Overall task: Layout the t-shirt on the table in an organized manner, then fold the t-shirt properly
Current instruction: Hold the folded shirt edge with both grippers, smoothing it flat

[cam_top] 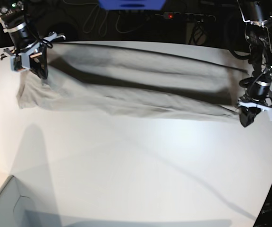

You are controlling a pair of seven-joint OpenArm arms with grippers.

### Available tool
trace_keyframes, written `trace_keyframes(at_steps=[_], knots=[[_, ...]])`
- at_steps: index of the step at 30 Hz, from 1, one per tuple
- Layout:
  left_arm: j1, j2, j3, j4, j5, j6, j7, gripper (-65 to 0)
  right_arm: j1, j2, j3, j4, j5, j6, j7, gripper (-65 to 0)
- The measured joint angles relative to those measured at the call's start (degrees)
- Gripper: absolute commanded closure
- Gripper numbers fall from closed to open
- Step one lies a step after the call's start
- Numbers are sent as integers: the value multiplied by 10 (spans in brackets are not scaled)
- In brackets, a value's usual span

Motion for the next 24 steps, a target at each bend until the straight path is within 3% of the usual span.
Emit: trace_keyframes(at_steps=[24], knots=[[17, -1, 0, -47, 3, 0, 0, 0, -3, -7, 2, -51, 3, 0, 2, 0]])
